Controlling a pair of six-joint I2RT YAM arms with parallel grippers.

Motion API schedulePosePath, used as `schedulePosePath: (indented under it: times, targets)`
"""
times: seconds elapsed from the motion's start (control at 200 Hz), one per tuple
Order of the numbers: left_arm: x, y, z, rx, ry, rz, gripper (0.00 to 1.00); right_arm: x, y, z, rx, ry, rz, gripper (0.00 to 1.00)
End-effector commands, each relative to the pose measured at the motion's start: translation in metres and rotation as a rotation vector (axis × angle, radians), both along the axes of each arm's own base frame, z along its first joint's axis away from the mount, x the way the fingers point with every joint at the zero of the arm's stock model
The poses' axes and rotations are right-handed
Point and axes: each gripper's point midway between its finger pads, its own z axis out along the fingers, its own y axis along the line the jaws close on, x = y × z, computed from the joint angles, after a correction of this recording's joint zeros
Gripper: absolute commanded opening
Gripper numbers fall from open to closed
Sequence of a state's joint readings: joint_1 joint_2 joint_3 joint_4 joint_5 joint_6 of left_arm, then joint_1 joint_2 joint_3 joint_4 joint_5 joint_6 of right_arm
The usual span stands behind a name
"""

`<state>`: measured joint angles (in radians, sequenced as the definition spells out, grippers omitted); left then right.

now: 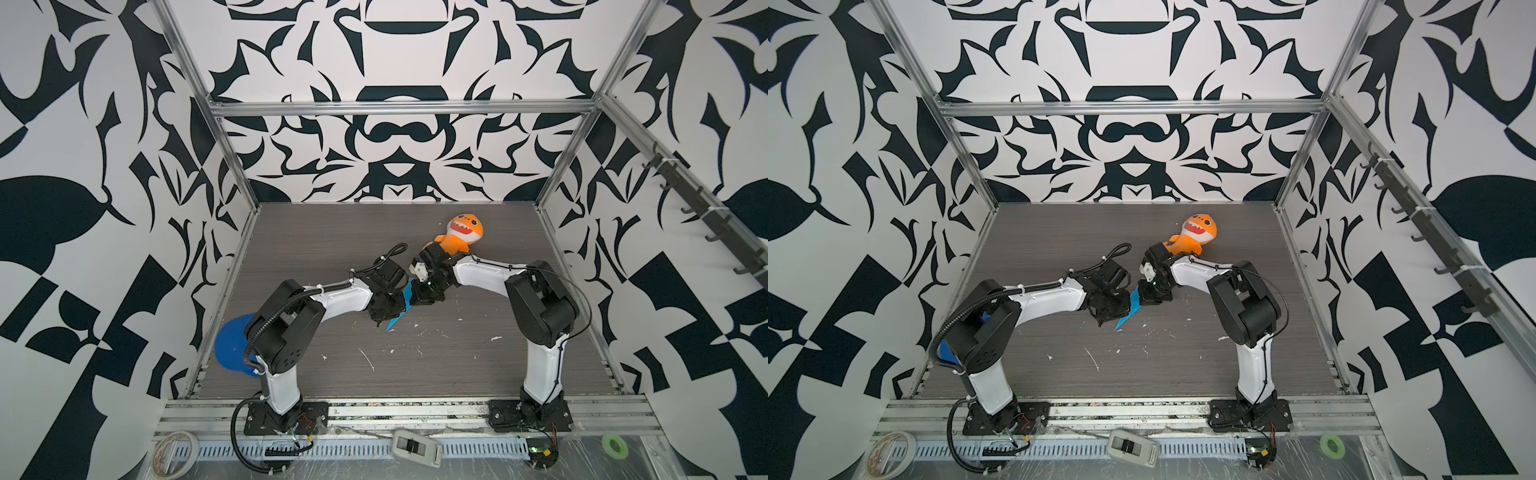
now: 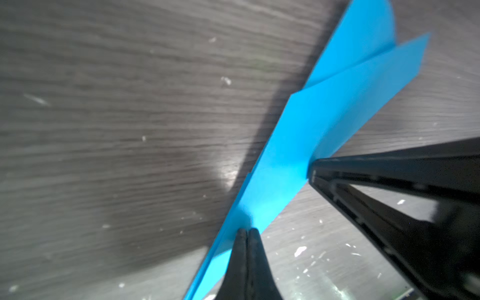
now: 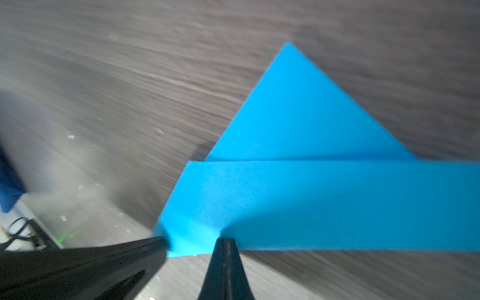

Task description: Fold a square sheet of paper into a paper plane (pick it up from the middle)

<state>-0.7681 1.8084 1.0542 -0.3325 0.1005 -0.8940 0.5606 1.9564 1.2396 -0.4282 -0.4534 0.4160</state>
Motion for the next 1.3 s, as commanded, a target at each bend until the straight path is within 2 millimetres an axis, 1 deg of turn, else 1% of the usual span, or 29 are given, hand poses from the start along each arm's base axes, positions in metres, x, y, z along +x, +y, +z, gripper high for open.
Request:
schedulePosePath:
  times: [0.0, 0.085, 0.22, 0.32, 0.52, 0.675, 0.77, 0.85, 1.06, 1.125, 1.19, 1.28, 1.295]
  targets:
    - [-0.013, 0.015, -0.021, 0.062, 0.056, 0.014, 0.0, -0.001, 0.023, 0.03, 0.159, -0.043, 0.051, 0.0]
    - [-0.016, 0.017, -0.025, 0.066, 0.064, 0.018, 0.0, -0.004, 0.027, 0.028, 0.193, -0.022, 0.054, 0.0]
    - [-0.018, 0.019, -0.028, 0.068, 0.069, 0.023, 0.0, -0.005, 0.024, 0.014, 0.16, 0.004, 0.039, 0.0]
    - [-0.018, 0.021, -0.027, 0.073, 0.069, 0.028, 0.0, -0.005, 0.021, 0.009, 0.139, 0.002, 0.033, 0.0]
    - [-0.019, 0.023, -0.027, 0.077, 0.071, 0.027, 0.0, -0.002, 0.002, -0.007, 0.049, 0.008, 0.018, 0.0]
    - [-0.02, 0.024, -0.027, 0.084, 0.073, 0.025, 0.0, 0.007, -0.011, -0.014, 0.004, 0.006, -0.014, 0.0]
    - [-0.021, 0.025, -0.027, 0.084, 0.074, 0.025, 0.0, 0.016, -0.025, -0.016, -0.028, -0.005, -0.047, 0.0]
    - [-0.021, 0.026, -0.026, 0.084, 0.071, 0.024, 0.0, 0.024, -0.041, -0.018, -0.052, -0.009, -0.076, 0.0]
    - [-0.019, 0.023, -0.021, 0.072, 0.053, 0.011, 0.0, 0.052, -0.098, -0.024, -0.145, -0.049, -0.187, 0.0]
    - [-0.017, 0.02, -0.018, 0.058, 0.04, -0.002, 0.0, 0.062, -0.112, -0.021, -0.176, -0.074, -0.224, 0.0]
    - [-0.014, 0.016, -0.014, 0.043, 0.025, -0.015, 0.0, 0.071, -0.117, -0.01, -0.183, -0.111, -0.251, 0.0]
    - [-0.007, 0.007, -0.002, 0.012, -0.007, -0.037, 0.0, 0.078, -0.115, 0.013, -0.155, -0.161, -0.281, 0.0]
    - [-0.006, 0.005, 0.0, 0.006, -0.014, -0.041, 0.0, 0.079, -0.115, 0.02, -0.144, -0.176, -0.288, 0.0]
